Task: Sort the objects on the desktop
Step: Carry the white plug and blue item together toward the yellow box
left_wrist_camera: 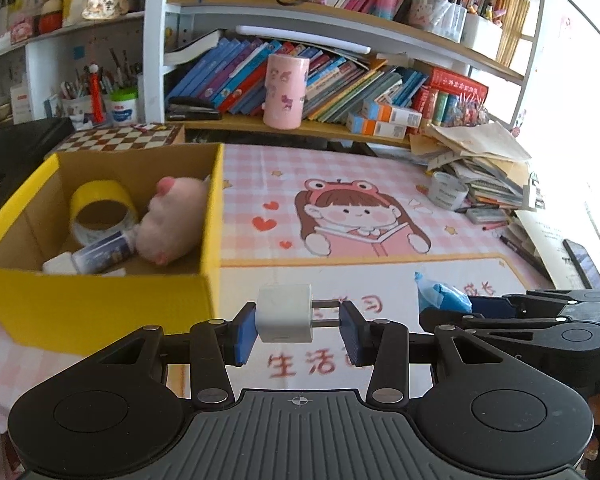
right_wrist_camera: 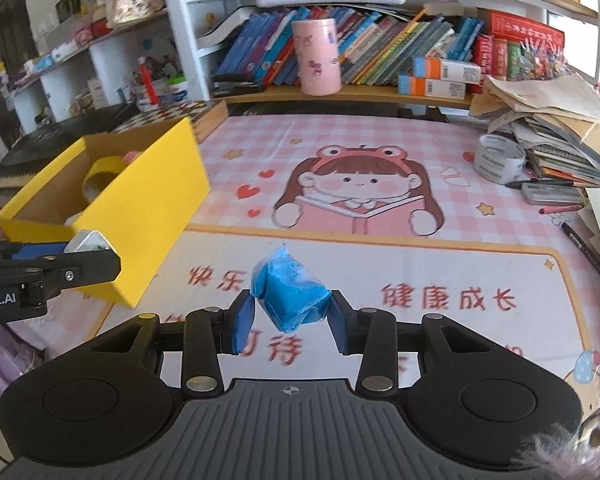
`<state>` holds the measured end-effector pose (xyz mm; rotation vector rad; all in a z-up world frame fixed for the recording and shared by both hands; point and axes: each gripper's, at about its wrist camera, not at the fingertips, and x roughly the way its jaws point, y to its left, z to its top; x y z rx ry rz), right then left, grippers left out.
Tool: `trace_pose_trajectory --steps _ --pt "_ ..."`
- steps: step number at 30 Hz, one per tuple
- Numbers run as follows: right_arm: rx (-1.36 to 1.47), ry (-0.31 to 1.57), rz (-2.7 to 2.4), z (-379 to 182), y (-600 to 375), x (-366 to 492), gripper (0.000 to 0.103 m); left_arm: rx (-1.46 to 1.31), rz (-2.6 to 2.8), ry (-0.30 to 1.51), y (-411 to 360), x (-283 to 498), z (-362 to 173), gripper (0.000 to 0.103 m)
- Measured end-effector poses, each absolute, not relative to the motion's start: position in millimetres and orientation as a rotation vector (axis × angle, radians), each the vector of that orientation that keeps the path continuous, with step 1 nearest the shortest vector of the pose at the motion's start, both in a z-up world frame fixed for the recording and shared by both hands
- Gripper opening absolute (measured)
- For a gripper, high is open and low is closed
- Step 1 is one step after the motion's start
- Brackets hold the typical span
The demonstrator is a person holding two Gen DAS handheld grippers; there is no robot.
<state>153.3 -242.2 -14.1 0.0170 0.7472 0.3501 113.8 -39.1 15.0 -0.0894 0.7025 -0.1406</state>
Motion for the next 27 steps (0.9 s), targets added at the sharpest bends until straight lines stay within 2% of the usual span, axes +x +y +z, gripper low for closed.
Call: trace_pose_trajectory --steps 27 --pt "0.005 0.799 0.358 -28 -151 46 0.036 -0.057 -0.18 0.745 40 29 3 0.042"
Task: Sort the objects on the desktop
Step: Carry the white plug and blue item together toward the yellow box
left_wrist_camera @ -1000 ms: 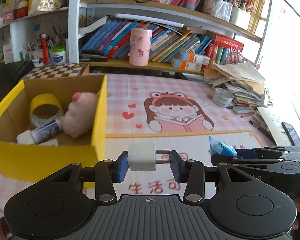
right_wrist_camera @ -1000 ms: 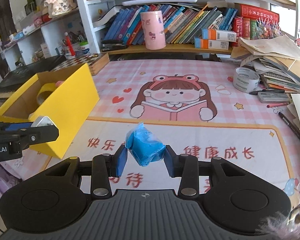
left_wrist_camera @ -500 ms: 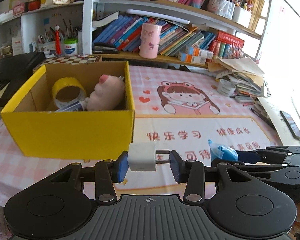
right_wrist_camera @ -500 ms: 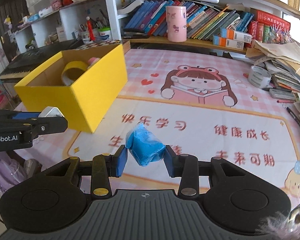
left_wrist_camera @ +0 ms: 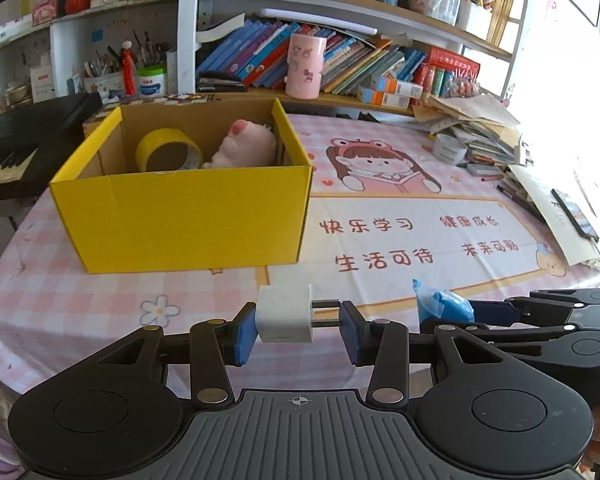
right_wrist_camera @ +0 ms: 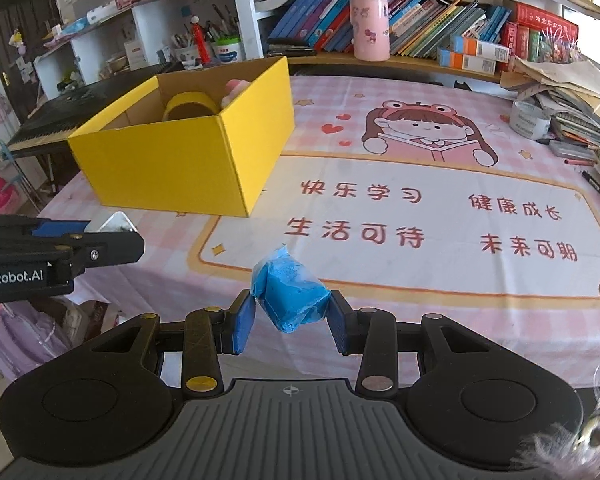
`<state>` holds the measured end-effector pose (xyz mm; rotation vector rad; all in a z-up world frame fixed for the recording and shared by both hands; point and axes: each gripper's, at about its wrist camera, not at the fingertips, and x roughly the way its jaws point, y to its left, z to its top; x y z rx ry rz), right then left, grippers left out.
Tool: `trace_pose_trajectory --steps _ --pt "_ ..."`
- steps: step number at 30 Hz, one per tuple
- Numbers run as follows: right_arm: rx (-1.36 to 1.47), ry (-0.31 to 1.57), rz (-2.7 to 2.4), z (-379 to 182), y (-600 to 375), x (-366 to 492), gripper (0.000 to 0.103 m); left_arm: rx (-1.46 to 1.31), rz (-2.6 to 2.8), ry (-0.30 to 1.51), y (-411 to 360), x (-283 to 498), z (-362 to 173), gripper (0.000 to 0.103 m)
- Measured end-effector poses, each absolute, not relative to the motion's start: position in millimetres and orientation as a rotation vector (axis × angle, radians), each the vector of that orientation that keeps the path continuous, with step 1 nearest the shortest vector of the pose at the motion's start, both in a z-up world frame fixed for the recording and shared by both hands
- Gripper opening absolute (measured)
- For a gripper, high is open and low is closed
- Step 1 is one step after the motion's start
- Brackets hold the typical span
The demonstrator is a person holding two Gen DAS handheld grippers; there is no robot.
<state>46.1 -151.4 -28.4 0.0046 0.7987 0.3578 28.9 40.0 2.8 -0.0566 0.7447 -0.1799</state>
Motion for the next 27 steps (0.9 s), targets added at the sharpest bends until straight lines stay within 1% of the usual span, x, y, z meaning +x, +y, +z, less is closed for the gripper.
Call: trace_pose_trajectory --steps 27 --pt "-0.076 0.806 0.509 -22 -92 27 0.036 -0.134 -0.03 0.711 96 -17 6 0.042"
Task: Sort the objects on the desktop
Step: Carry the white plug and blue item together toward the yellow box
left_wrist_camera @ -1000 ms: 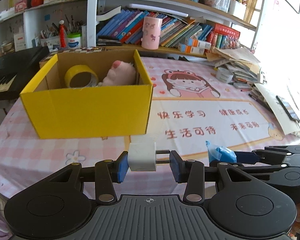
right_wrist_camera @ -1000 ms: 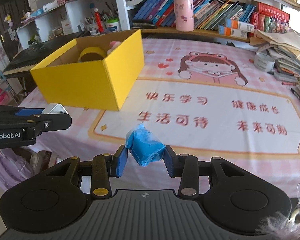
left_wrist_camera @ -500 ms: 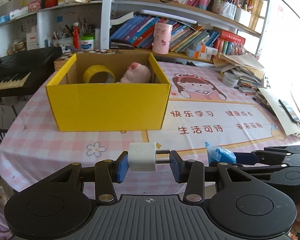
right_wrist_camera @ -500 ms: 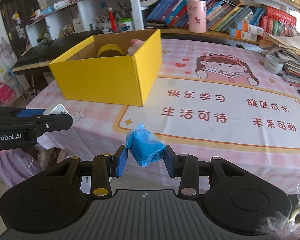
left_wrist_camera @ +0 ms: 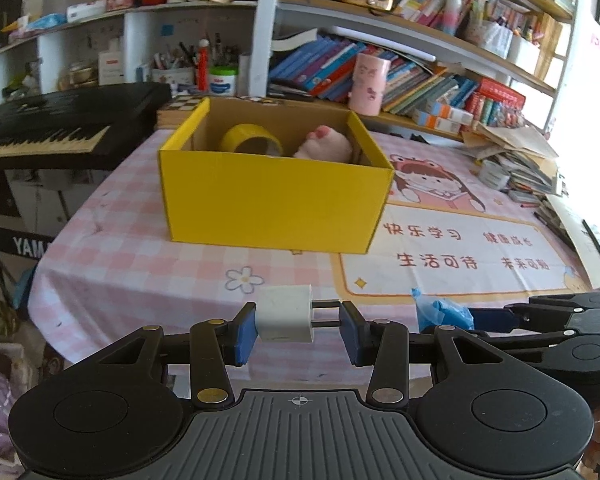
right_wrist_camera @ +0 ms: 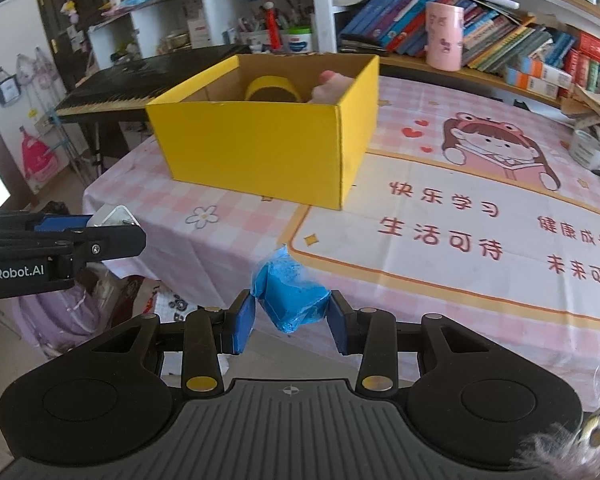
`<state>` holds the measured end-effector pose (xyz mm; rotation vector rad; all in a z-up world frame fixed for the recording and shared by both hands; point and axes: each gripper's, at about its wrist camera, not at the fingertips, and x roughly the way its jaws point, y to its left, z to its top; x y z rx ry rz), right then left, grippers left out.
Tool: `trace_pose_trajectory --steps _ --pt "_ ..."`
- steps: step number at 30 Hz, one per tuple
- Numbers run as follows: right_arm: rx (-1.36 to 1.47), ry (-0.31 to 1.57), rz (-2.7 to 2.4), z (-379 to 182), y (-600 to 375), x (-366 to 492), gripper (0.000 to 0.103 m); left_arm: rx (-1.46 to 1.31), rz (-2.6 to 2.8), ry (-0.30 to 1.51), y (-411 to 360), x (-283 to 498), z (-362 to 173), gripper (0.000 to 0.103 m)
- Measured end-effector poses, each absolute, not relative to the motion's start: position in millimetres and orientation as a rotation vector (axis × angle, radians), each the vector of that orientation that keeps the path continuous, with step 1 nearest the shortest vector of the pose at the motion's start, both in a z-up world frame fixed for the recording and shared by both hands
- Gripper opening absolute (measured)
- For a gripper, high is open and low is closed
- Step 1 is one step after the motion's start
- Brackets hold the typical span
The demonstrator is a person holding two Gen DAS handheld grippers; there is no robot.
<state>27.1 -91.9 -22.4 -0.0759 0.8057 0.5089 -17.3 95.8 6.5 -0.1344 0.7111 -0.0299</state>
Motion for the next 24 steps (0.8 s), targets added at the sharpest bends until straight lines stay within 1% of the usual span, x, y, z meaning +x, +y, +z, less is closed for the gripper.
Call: trace_pose_trajectory --steps 9,16,19,24 --pt "-0.071 0.823 0.565 -23 -73 36 0.036 -0.144 0.027 0.721 115 -13 5 0.042" --pt "-0.055 0.8 0.598 -15 -62 45 0.036 -0.129 0.057 0.673 124 5 19 0.042" --pt "-0.05 0.769 0.58 -7 -62 57 0.036 -0.115 0.063 0.645 126 17 27 0.042" --pt "-0.058 0.646 0.564 20 -63 83 0.036 -0.106 0.074 0.59 129 42 42 0.042"
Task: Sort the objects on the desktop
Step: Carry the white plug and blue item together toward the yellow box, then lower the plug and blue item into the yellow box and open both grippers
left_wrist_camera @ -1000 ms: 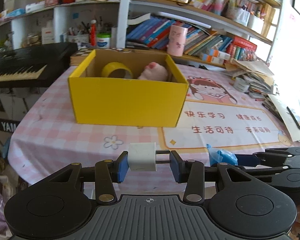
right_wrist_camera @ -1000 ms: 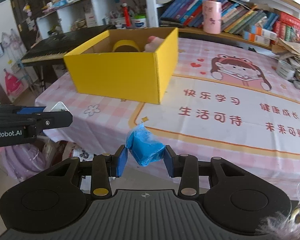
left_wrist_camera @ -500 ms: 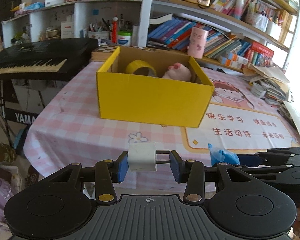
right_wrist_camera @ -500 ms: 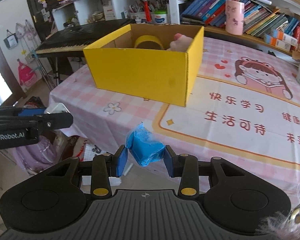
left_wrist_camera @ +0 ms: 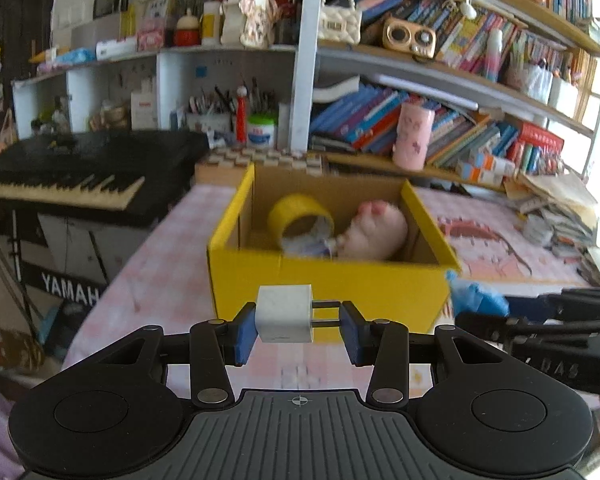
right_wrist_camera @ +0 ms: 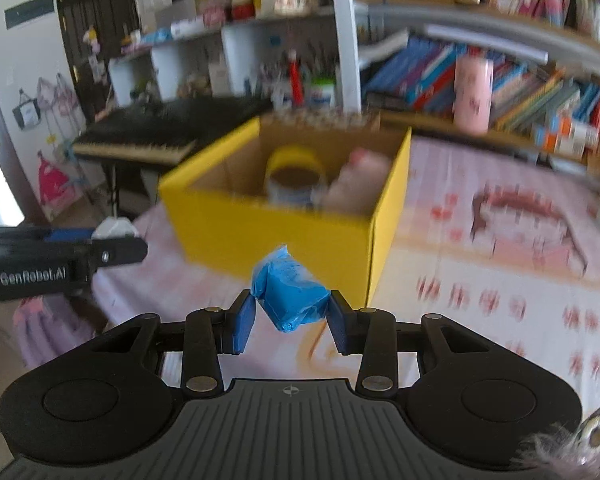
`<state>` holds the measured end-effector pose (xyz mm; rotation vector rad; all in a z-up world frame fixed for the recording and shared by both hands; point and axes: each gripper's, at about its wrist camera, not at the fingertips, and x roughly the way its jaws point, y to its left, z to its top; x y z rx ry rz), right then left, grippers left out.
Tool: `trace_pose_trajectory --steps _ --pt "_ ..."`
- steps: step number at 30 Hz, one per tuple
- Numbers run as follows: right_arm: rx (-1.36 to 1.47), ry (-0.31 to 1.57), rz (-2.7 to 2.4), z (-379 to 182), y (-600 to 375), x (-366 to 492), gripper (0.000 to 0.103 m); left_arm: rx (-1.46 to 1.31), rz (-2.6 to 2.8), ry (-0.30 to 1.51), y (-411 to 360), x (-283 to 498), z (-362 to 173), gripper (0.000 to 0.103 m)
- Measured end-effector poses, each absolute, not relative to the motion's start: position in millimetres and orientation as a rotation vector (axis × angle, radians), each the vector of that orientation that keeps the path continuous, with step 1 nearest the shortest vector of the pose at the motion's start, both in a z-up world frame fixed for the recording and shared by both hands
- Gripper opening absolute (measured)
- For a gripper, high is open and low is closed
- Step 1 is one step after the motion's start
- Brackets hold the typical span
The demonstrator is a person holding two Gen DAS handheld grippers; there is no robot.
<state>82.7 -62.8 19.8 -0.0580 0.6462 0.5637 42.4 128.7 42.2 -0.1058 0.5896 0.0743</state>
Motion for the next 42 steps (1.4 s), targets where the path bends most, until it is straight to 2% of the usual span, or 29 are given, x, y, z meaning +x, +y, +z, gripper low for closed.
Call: trace_pose_trajectory --steps 5,12,28,39,40,42 --pt "-0.071 0.55 0.551 42 -64 115 0.036 -0.104 0.089 0.545 130 70 53 0.042" --pt "-0.1 0.508 0.556 49 -66 165 0.036 -0.103 0.111 0.537 126 113 55 0.042" --pt "-0.191 0.533 0.633 23 -56 256 0.036 -0.026 0.187 0.676 118 184 23 0.042" --pt "-0.335 0.598 0.715 -3 -29 283 0.036 0.019 0.18 0.739 118 219 7 0.042" --pt "-0.351 0.605 0.724 -5 -25 284 0.031 0.022 0.18 0.743 118 222 5 0.042" --pt "-0.375 0.604 0.736 -8 -21 287 0.03 0.03 0.18 0.76 119 226 1 0.042"
